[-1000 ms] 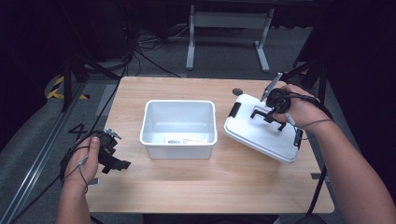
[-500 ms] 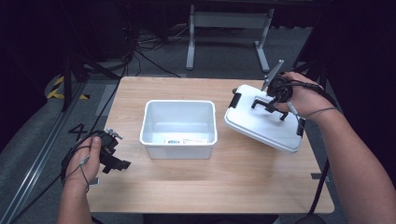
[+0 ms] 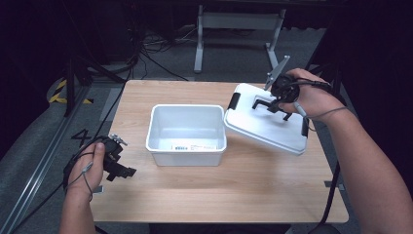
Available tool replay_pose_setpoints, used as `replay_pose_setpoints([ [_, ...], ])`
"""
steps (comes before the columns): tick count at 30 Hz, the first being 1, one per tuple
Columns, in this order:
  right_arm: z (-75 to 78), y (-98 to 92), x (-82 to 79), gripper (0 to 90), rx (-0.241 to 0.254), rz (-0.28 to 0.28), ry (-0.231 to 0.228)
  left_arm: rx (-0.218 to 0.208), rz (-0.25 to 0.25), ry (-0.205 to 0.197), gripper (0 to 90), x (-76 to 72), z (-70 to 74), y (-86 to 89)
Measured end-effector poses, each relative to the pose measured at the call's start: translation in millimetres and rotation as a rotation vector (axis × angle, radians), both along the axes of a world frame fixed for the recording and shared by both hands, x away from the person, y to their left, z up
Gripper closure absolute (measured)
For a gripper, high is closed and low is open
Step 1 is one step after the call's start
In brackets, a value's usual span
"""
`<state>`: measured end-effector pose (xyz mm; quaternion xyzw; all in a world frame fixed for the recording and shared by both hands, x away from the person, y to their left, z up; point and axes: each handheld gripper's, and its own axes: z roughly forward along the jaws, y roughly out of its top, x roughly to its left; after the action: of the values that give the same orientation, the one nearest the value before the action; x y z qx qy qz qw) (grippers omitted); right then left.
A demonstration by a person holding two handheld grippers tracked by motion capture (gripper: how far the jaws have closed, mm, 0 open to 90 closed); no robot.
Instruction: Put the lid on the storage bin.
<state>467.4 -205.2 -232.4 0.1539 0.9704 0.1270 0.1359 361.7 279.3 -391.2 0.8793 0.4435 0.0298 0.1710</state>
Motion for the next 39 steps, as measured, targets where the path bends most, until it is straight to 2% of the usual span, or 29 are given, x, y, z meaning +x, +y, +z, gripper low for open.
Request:
replay_pose_setpoints([
  [4, 7.4, 14.2, -1.9, 84.3, 0.004, 0.038, -0.006, -0.002, 0.003, -0.002, 17.9, -0.2, 0.6, 1.3],
  [10, 20.1, 47.3, -5.0, 84.3, -0.006, 0.098, -0.029, -0.009, 0.002, -0.005, 17.9, 1.1, 1.6, 2.5],
  [14, 24.5, 63.9, -6.5, 84.3, 0.007, 0.126, -0.024, -0.01, -0.001, -0.007, 17.9, 1.8, 1.8, 3.1],
  [18, 27.8, 83.3, -6.2, 84.3, -0.003, 0.156, -0.027, -0.013, 0.0, -0.008, 17.9, 2.2, 2.4, 4.3],
  [31, 27.0, 127.7, -4.1, 84.3, 0.001, 0.236, -0.02, -0.017, 0.009, -0.006, 17.9, 3.8, 2.0, 7.4],
  [34, 22.5, 143.1, -2.4, 84.3, -0.006, 0.261, -0.014, -0.016, 0.009, -0.012, 18.0, 2.5, 2.9, 7.7],
  [39, 9.8, 166.4, 2.0, 84.3, 0.01, 0.303, 0.005, -0.024, 0.01, -0.009, 17.5, 0.6, 1.7, 9.7],
])
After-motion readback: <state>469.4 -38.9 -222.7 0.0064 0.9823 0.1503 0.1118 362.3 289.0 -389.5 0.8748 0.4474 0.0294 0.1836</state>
